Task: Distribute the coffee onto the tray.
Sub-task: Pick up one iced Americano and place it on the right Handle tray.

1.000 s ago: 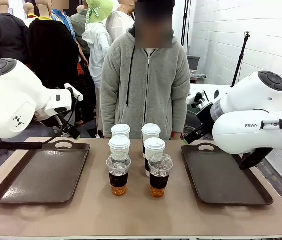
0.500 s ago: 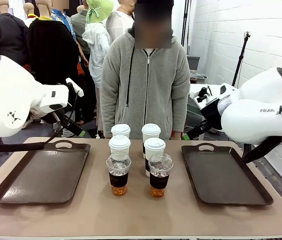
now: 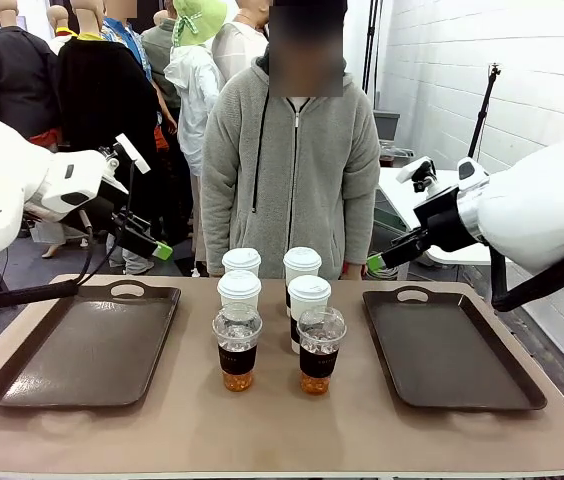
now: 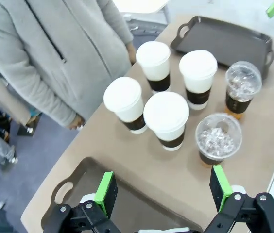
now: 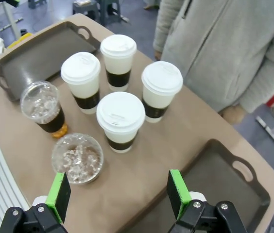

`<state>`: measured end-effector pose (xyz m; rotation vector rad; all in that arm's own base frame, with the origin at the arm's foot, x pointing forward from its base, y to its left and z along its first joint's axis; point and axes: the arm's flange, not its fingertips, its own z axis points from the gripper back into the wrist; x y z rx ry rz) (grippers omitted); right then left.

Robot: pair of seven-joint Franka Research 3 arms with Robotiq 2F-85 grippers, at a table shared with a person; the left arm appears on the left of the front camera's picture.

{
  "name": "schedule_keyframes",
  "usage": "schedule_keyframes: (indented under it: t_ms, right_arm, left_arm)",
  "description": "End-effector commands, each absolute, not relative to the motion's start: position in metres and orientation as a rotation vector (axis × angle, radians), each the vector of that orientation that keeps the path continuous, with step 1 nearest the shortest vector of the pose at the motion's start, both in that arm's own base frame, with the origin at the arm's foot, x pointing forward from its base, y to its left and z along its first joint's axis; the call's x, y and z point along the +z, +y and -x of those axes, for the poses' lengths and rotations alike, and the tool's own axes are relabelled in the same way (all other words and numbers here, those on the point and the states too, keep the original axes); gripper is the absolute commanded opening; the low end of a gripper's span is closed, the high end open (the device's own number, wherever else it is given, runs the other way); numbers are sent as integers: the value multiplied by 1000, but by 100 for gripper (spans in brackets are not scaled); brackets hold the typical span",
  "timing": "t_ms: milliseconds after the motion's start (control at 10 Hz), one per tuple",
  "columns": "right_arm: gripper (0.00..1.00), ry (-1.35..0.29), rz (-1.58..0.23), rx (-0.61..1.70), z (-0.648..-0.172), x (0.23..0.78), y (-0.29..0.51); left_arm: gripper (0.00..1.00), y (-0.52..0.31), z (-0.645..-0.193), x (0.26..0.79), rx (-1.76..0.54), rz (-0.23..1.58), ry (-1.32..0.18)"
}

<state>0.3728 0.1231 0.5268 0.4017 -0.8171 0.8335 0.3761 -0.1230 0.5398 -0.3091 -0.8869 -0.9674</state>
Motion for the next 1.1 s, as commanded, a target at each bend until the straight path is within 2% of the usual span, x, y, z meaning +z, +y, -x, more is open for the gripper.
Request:
schedule_keyframes:
  t_ms: [0,1000]
  right_arm:
    - [100,-820,-463,881,-381,515,118]
    - [100,-816,-436,857,-374,523,120]
  left_arm:
    - [100,-116,-384,530,-1013,407,-894]
    - [100,-120,-377,537,-989,372,-895]
